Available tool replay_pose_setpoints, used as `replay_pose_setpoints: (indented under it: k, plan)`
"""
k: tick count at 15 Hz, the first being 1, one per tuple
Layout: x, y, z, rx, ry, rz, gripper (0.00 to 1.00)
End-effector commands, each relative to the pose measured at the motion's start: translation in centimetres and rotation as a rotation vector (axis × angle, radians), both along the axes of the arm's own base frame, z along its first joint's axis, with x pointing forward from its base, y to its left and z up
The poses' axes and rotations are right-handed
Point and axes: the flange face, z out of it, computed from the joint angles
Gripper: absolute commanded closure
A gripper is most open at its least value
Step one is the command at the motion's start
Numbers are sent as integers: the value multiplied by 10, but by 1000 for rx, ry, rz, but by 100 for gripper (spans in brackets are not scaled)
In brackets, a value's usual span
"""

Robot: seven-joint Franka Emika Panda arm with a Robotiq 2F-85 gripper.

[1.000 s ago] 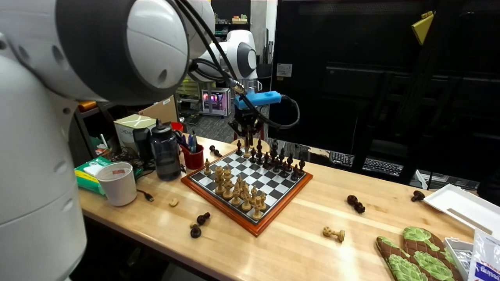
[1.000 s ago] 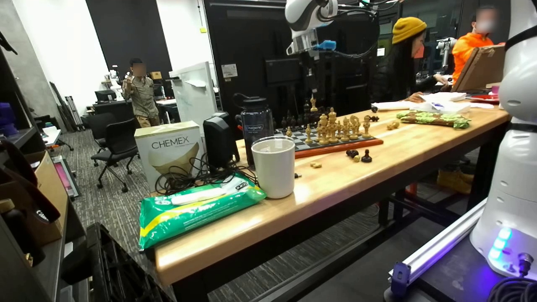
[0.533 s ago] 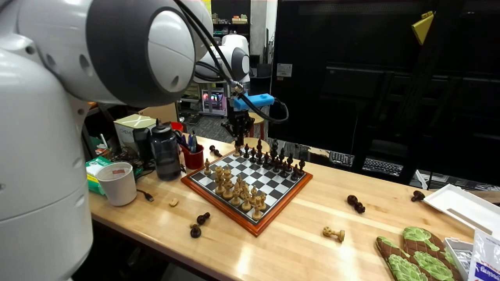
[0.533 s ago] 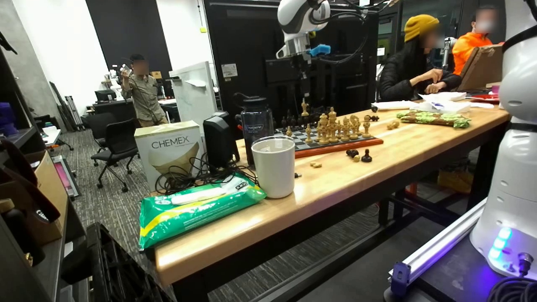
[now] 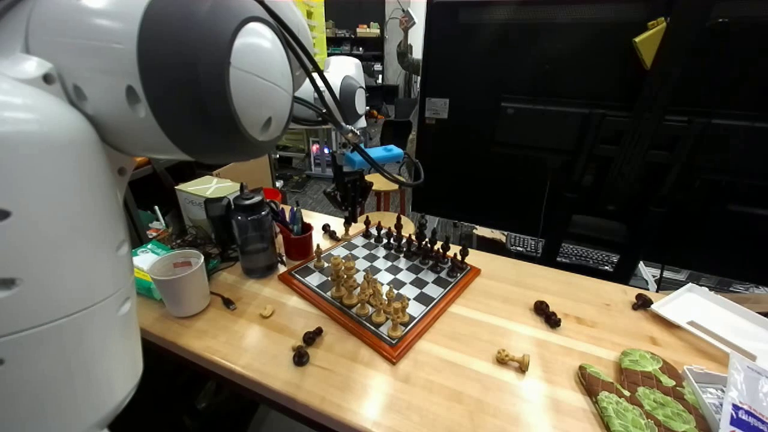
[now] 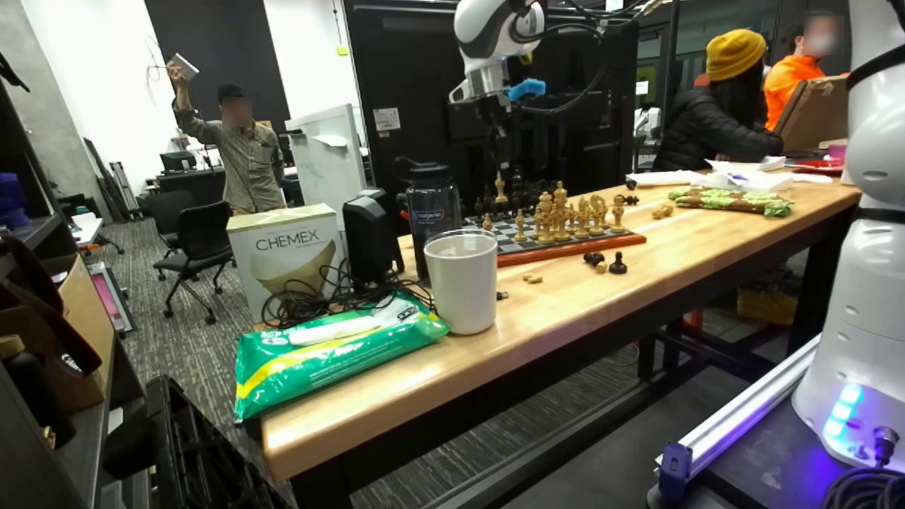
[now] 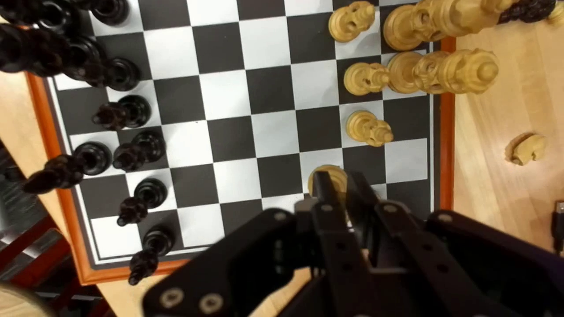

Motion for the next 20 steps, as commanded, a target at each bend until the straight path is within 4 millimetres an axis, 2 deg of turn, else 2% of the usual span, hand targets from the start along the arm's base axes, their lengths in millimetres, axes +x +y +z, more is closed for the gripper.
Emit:
replay_pose_setpoints:
  k: [1,9,20]
  plan:
    - [-17,13,-2,11,3,17,97]
    - [-28,22,-28,43,50,24,97]
    - [-34,28,-45,52,91,35,97]
